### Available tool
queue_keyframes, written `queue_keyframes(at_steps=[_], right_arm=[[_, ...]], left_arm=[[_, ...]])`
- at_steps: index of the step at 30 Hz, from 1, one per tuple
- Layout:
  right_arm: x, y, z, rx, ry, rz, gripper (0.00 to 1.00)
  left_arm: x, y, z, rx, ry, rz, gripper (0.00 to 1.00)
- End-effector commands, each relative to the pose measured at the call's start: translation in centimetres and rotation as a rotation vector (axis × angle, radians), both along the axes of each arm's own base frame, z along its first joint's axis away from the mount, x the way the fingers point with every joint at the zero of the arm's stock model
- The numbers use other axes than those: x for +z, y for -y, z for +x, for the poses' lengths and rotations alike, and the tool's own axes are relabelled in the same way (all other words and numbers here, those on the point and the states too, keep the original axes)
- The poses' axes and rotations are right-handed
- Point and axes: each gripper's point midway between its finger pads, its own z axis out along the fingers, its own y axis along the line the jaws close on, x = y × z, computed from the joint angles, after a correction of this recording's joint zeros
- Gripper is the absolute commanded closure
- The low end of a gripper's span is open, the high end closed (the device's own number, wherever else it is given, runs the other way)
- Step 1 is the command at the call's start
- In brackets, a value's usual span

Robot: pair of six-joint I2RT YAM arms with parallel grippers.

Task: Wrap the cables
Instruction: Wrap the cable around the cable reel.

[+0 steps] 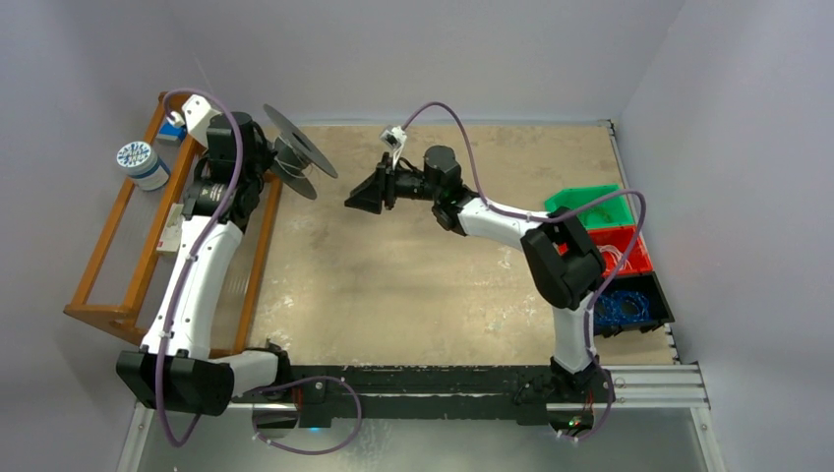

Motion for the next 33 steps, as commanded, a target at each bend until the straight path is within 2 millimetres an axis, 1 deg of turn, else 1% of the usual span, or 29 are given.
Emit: queue_keyframes(at_steps=[1,5,7,10,14,17,19,21,24,26,29,33], right_arm=[[3.0,-1.4,-0.5,0.020,-0.044,0.056,0.49],[3.1,-2.9,-0.1,0.010,-0.034,0.036,0.49],[2.6,-3.7,0.3,-0.005,-0.033,0.016,0.49],[2.2,-4.8,1.0,-0.034,-0.036,-0.012,0.49],[1.3,-5.5,2.5,-0.103,-0.030,-0.070,0.49],[-0.1,-5.2,3.6,-0.165,-0.035,-0.124,0.50],[-0.5,-5.0,4.2,-0.196,-0.038,-0.141,0.50],[-0.9,-5.1,4.3,-0.206,-0.050,-0.150,0.50],[-0.6,-4.8,4.4,-0.215,-0.060,-0.162,0.52],[0.0,-4.1,4.4,-0.244,-0.047,-0.173,0.53],[0.6,-2.9,4.7,-0.281,-0.034,-0.168,0.53],[0.4,-1.8,5.2,-0.310,-0.043,-0.169,0.53]], left_arm=[[1.5,-0.7,0.9,0.039,0.085,-0.040,1.00],[0.4,-0.2,1.5,0.011,0.069,-0.074,1.00],[-0.2,0.1,1.7,-0.016,0.063,-0.105,1.00],[-0.7,1.2,2.2,-0.076,0.062,-0.157,1.00],[-1.1,2.1,2.5,-0.129,0.066,-0.214,1.00],[-0.9,2.3,2.8,-0.141,0.072,-0.224,1.00],[-0.9,2.7,2.9,-0.161,0.075,-0.236,1.00],[-1.0,3.2,3.1,-0.188,0.080,-0.253,1.00],[-1.0,3.3,3.1,-0.193,0.081,-0.257,1.00],[-0.9,2.9,3.0,-0.178,0.081,-0.245,1.00],[-0.8,3.1,3.0,-0.188,0.085,-0.251,1.00],[-0.7,3.2,3.1,-0.194,0.092,-0.255,1.00]])
